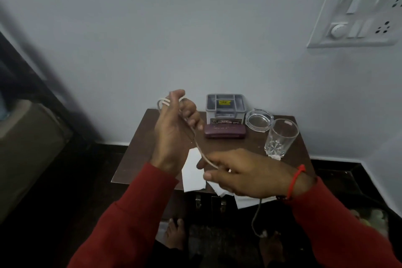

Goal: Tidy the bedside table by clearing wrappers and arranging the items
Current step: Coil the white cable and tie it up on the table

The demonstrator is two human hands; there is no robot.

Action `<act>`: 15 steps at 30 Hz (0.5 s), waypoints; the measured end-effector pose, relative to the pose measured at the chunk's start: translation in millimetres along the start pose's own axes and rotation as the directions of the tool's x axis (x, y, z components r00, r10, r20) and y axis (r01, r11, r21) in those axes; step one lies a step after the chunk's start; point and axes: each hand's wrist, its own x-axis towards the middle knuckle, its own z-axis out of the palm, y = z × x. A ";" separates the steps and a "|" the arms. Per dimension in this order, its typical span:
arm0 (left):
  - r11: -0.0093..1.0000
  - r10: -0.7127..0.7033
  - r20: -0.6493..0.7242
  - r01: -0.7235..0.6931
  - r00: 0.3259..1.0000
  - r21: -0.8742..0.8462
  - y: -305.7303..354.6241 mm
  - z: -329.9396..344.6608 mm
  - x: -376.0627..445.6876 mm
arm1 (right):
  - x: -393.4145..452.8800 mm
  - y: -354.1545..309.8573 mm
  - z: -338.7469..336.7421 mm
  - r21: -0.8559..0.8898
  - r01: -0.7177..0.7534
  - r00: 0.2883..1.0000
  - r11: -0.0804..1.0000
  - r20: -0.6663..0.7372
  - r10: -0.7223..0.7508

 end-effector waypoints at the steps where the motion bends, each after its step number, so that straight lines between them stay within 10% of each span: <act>1: 0.974 0.047 -0.007 -0.044 0.999 0.224 -4.1 -6.2 0.2 | -0.8 -3.1 0.4 -0.031 0.013 1.000 0.999 -0.008 -0.013; 3: 0.655 0.130 0.130 -0.183 0.983 0.733 -7.8 -16.1 -4.6 | -5.0 -5.3 -5.9 -0.070 0.039 0.995 0.997 -0.085 -0.045; 5: 0.366 -0.044 0.290 -0.254 0.956 0.895 -6.7 -17.0 -11.0 | -13.4 -2.2 -19.7 -0.041 0.045 0.966 0.998 -0.252 -0.054; 7: 0.402 -0.342 0.237 -0.086 0.909 0.912 -3.5 -10.2 -16.6 | -20.4 5.9 -33.7 -0.064 0.054 0.885 0.997 -0.460 -0.077; 10: 0.576 -0.707 0.299 0.277 0.641 0.769 -5.6 3.3 -22.3 | -22.1 23.1 -43.3 0.013 0.109 0.751 0.994 -0.656 -0.074; 12: 0.674 -0.730 0.454 0.429 0.511 0.602 -6.5 9.2 -24.0 | -17.1 35.4 -43.5 0.126 0.174 0.728 0.977 -0.685 -0.042; 15: 0.795 -0.596 0.590 0.504 0.544 0.338 -3.7 9.5 -19.9 | -4.1 49.3 -30.5 0.279 0.230 0.799 0.932 -0.601 -0.017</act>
